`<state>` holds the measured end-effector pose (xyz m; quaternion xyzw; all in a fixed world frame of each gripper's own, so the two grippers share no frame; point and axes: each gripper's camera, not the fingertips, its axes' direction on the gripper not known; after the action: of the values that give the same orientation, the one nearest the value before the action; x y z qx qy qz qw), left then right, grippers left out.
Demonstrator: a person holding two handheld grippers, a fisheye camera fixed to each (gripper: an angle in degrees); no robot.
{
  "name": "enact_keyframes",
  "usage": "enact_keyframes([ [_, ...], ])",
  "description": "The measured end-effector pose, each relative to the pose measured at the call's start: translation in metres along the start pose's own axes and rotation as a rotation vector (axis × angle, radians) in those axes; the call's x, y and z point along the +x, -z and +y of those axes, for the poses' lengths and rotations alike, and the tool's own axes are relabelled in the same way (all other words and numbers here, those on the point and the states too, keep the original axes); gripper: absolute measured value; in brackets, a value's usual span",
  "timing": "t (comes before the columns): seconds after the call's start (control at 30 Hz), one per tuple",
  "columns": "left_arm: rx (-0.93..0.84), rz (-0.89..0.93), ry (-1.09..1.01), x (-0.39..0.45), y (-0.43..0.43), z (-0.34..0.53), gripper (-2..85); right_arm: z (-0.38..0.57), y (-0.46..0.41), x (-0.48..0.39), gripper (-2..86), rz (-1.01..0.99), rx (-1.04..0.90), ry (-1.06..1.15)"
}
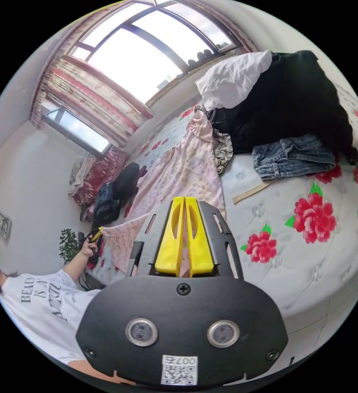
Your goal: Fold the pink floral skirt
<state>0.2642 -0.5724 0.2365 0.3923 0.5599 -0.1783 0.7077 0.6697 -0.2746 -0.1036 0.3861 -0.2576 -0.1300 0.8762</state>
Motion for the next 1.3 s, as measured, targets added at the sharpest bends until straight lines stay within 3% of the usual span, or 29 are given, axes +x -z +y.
enact_keyframes([
  [0.17,0.012,-0.053,0.093,-0.034,-0.055,-0.016,10.5,-0.026,-0.069,0.033,2.9,0.134,-0.089,-0.1],
  [0.3,-0.054,-0.212,0.033,-0.044,-0.052,-0.006,12.6,0.007,-0.087,0.039,4.9,0.183,-0.18,-0.05],
  [0.5,-0.116,-0.442,-0.055,-0.046,-0.001,0.079,12.3,0.071,-0.082,0.026,6.5,0.229,-0.308,-0.027],
  [0.67,-0.212,-0.488,-0.079,-0.046,-0.014,0.138,11.6,0.087,-0.09,0.012,4.0,0.254,-0.396,-0.003],
  [0.87,-0.246,-0.757,-0.28,-0.017,-0.037,0.162,2.0,0.09,-0.113,0.005,0.2,0.305,-0.514,0.07],
  [0.97,-0.337,-0.586,-0.293,-0.015,-0.032,0.152,-0.5,0.082,-0.085,-0.005,-0.1,0.192,-0.396,0.076],
  [1.13,-0.141,-0.313,-0.276,0.014,0.047,0.123,-0.9,0.078,0.003,-0.025,-0.2,0.04,-0.134,0.092],
  [1.3,0.0,-0.103,-0.416,0.087,0.165,0.126,-1.0,0.117,0.113,-0.056,-0.3,-0.062,0.091,0.188],
])
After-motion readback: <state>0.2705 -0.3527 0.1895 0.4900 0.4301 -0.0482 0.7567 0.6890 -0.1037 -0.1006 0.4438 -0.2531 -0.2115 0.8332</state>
